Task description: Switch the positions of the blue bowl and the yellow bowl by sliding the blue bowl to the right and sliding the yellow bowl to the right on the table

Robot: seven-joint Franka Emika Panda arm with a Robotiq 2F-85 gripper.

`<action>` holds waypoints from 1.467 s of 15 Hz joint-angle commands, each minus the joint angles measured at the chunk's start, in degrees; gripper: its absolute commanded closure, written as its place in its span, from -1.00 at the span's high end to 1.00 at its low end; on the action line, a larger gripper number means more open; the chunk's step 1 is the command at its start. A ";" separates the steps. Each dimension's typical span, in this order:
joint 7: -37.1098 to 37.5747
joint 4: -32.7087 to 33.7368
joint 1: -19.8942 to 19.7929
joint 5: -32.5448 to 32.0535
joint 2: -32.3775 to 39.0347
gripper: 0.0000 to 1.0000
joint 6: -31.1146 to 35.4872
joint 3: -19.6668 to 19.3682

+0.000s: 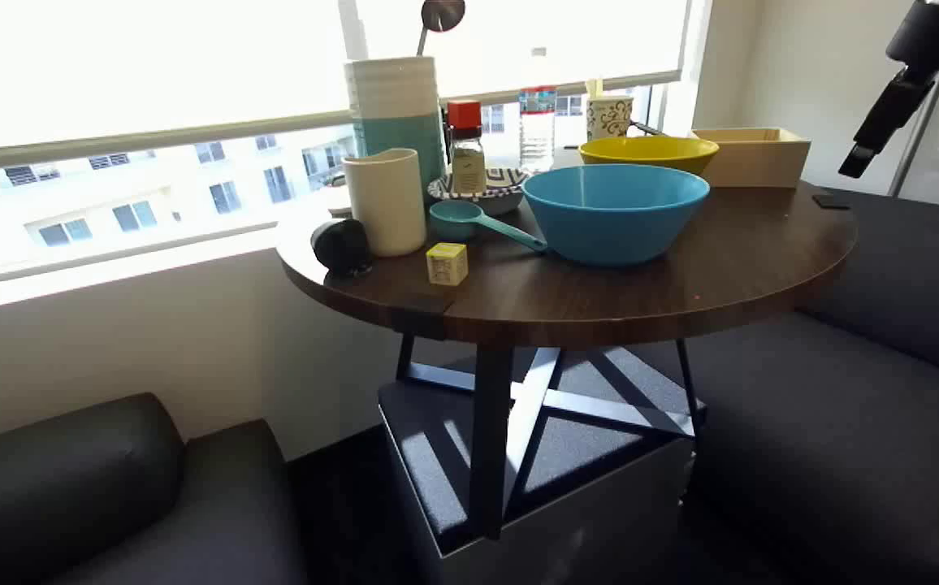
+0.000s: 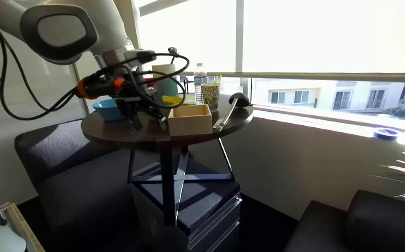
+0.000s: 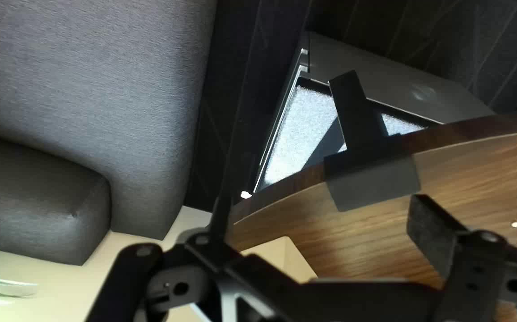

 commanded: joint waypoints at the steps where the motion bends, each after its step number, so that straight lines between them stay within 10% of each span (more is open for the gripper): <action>1: -0.45 0.05 -0.72 0.66 0.07 1.00 -0.08 0.79; 10: 4.90 1.15 0.35 0.04 -5.81 1.00 -4.61 8.48; 22: -0.83 13.16 18.40 18.50 0.45 1.00 -13.10 7.12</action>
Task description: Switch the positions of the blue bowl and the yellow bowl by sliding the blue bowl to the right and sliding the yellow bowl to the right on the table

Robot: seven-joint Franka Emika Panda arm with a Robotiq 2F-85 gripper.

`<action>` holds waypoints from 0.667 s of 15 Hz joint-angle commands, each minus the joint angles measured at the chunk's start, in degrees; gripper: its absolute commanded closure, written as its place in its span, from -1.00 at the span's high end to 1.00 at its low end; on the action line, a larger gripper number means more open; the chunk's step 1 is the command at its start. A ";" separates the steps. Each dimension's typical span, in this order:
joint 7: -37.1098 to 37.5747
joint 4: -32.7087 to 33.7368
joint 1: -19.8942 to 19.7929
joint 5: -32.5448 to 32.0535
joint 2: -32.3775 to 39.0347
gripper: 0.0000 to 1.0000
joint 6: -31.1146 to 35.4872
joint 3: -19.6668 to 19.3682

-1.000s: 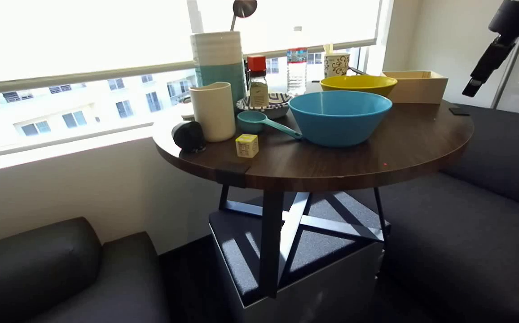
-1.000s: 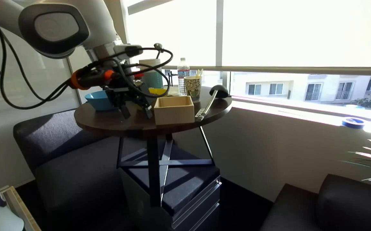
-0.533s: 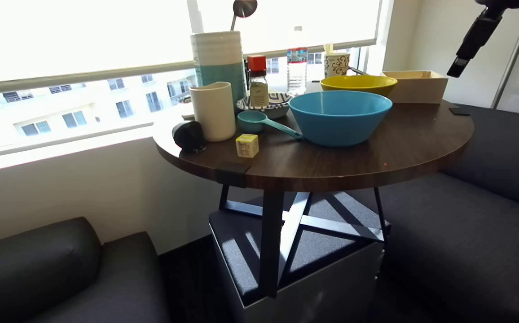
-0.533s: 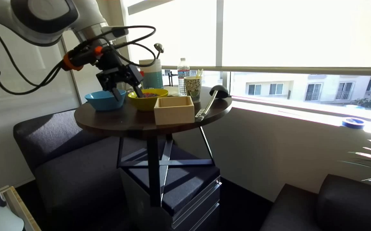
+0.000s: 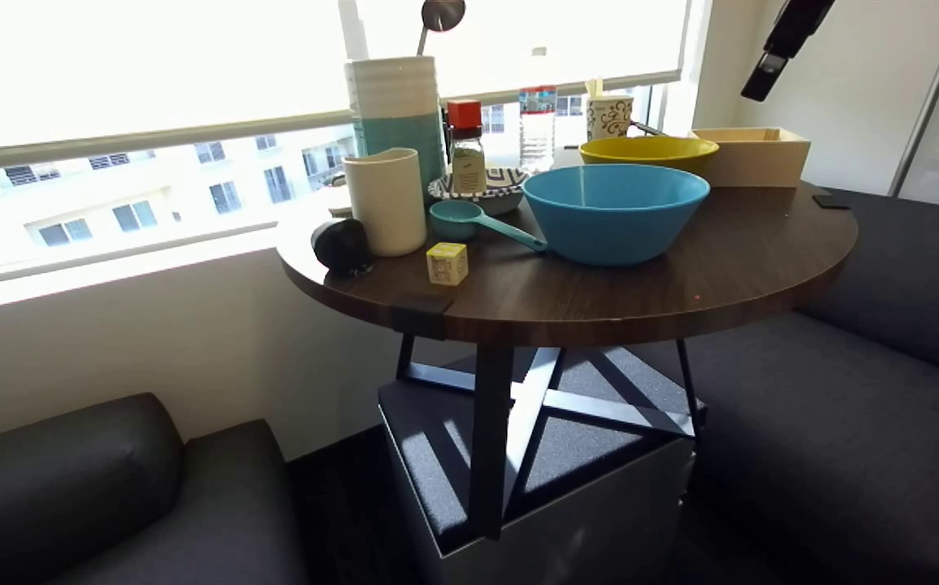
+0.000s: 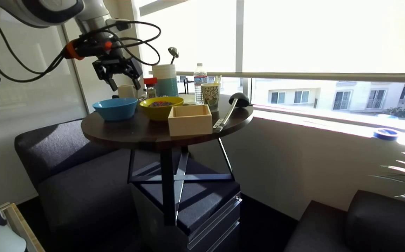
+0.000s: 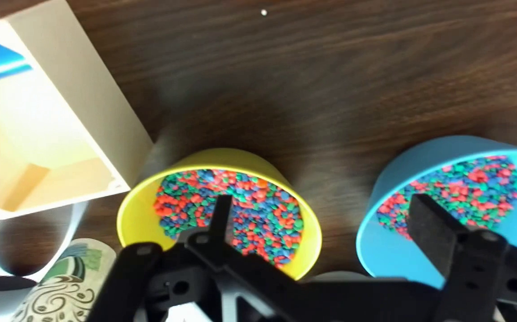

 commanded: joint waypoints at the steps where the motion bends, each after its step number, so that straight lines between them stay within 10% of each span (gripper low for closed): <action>1: -1.51 6.27 2.86 6.75 6.70 1.00 -3.71 -1.55; 10: 2.43 14.00 1.01 16.61 19.76 1.00 -12.23 1.06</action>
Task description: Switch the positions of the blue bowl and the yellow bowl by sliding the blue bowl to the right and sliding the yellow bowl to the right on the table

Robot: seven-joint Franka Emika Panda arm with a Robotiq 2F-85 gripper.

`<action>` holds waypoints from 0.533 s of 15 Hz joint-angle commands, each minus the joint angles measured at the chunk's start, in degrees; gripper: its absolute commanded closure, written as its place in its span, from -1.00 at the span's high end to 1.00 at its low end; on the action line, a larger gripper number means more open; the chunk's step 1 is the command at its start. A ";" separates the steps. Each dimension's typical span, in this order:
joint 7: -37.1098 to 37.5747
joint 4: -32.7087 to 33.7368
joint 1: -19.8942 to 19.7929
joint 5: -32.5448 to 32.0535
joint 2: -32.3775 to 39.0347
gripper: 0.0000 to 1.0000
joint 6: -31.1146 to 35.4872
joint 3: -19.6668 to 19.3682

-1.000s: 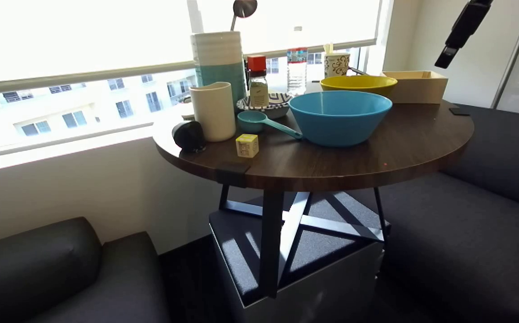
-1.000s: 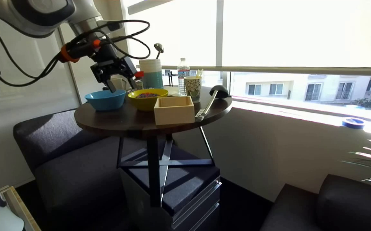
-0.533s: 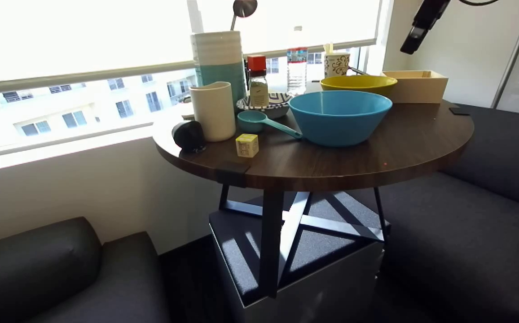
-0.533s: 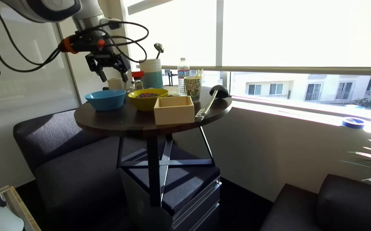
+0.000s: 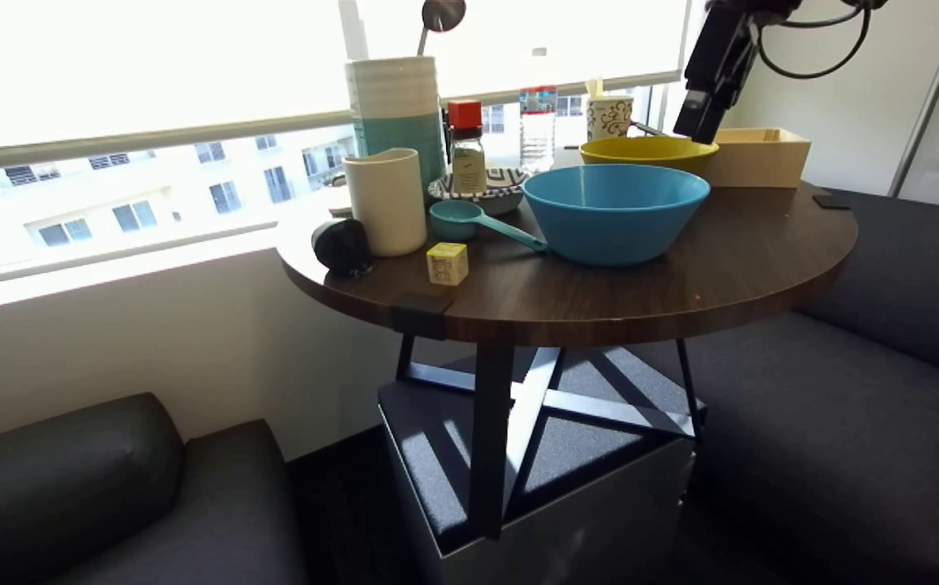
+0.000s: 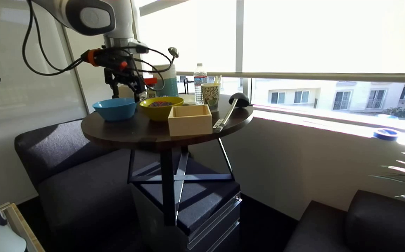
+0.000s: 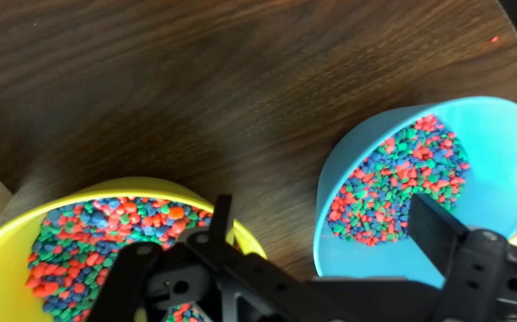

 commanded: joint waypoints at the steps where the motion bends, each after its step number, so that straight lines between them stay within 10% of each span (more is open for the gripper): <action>1: 3.77 3.73 -2.15 2.14 4.37 1.00 -3.64 2.43; 8: 15.77 3.89 -5.54 -0.25 7.38 1.00 -3.32 6.37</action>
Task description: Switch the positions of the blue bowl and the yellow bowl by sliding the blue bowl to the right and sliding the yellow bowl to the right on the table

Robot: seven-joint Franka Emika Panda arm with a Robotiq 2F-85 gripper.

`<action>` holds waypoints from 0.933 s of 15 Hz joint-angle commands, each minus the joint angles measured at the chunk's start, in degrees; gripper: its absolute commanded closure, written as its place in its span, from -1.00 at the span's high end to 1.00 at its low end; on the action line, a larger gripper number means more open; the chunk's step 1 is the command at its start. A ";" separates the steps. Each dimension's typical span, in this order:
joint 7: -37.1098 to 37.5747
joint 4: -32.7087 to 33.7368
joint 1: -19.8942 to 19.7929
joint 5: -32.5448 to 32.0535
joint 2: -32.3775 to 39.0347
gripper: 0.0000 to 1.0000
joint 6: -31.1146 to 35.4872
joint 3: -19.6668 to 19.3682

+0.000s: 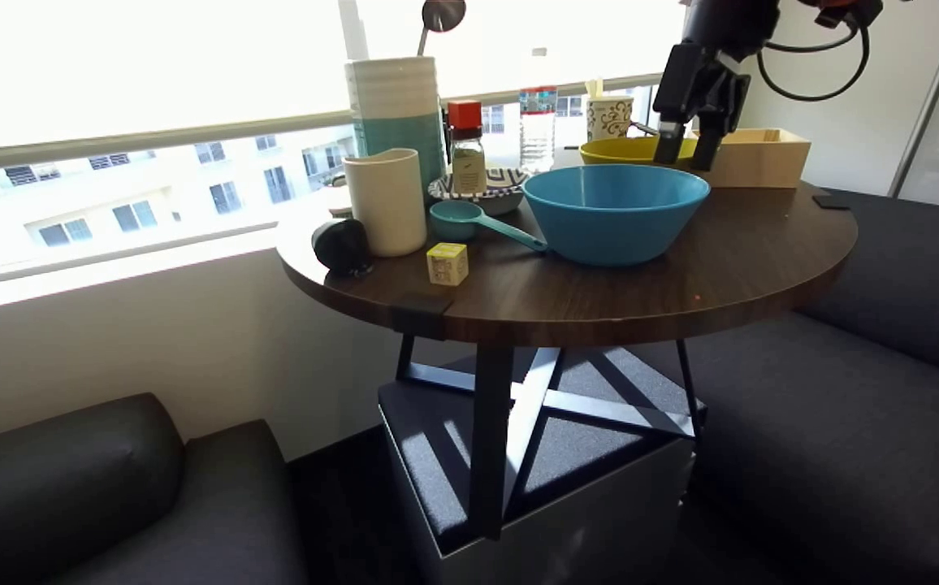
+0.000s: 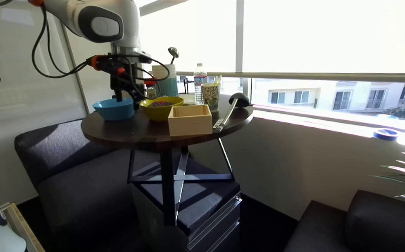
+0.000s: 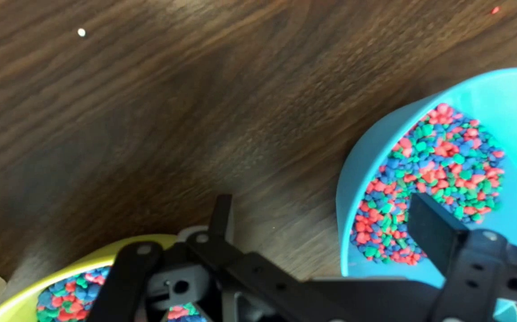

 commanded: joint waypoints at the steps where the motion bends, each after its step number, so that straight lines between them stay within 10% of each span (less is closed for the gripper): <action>1: 6.24 1.01 -2.30 -1.25 1.87 1.00 -0.34 2.63; 14: 23.55 -1.47 -5.34 -13.78 0.62 1.00 -8.43 6.52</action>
